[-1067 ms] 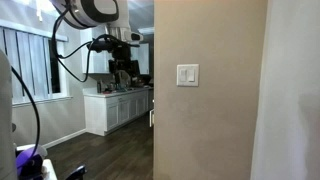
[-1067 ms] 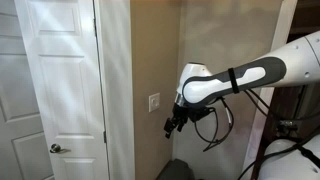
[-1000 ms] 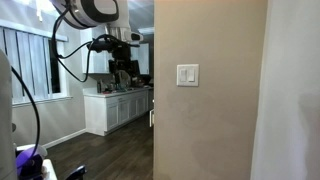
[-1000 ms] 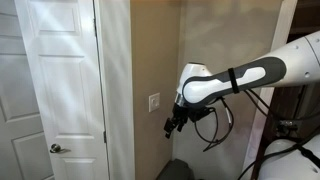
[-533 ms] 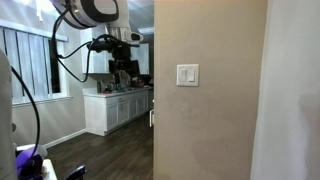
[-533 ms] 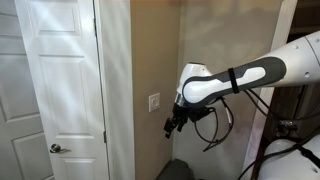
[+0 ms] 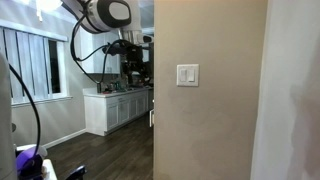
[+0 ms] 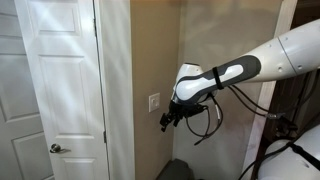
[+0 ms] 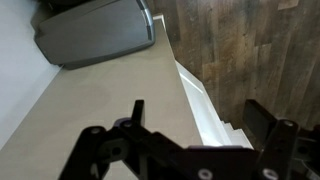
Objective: Turn off the light
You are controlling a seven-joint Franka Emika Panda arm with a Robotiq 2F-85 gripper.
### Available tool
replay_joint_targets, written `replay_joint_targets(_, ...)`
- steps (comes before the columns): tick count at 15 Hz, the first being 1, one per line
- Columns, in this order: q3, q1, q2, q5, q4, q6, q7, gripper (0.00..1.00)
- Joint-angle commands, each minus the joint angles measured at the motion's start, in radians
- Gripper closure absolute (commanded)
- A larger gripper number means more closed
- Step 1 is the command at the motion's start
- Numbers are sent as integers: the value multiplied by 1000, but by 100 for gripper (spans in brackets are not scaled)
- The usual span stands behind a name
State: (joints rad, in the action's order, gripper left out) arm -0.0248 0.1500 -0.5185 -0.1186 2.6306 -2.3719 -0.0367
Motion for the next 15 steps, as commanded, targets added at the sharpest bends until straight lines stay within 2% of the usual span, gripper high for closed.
replay_joint_targets(1, 5, -27, 131, 16, -72, -139, -33, 27)
replay_joint_targets(4, -9, -45, 180, 42, -86, -282, -13, 47)
replay_joint_targets(7, -41, -89, 217, 140, -93, -409, 32, 66)
replay_joint_targets(12, -120, -224, 269, 344, -106, -559, 182, 97)
replay_joint_targets(15, -181, -321, 291, 459, -130, -637, 300, 100)
